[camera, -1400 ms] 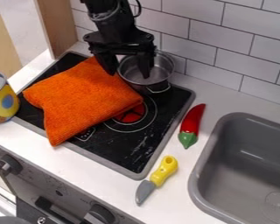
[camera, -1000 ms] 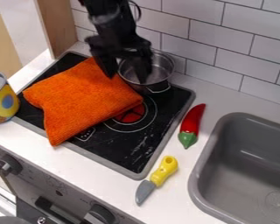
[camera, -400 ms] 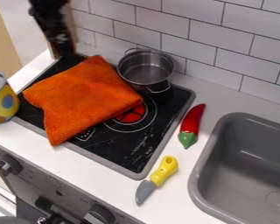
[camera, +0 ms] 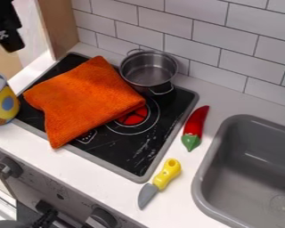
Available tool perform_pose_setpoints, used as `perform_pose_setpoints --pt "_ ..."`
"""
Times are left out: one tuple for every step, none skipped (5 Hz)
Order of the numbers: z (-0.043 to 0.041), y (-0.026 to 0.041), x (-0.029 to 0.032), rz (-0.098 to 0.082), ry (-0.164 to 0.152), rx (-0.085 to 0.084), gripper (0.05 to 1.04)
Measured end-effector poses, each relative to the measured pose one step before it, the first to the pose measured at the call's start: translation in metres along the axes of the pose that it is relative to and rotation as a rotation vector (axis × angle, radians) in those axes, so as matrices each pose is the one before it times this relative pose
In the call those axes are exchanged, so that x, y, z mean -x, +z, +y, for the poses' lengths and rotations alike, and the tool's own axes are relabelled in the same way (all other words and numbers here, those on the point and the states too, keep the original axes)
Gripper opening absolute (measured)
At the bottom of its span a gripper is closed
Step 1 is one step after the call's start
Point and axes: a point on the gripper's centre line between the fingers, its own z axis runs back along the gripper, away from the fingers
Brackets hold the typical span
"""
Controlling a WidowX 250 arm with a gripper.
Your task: Moved the can to the bottom part of the orange cloth
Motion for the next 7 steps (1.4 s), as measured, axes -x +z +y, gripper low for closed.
perform_pose_setpoints --pt "0.01887 0.00464 0.01746 0.0328 -0.1286 0.0257 0.999" --pt "0.00687 0.00450 0.03453 0.0145 -0.1401 -0.0039 0.999" --pt "-0.00457 0.00516 0.03939 0.0244 -0.0445 0.0821 0.999" --pt "0.00021 0.00014 0.02056 0.0161 -0.0662 -0.0086 0.999" --pt "-0.01465 -0.03312 0.00443 -0.0403 -0.0409 -0.0510 0.999" --pt "-0.01161 -0.02635 -0.00657 -0.0125 -0.0077 -0.0296 0.999" --pt "-0.00539 -0.00982 -0.00591 0.0191 -0.0348 -0.0449 0.999"
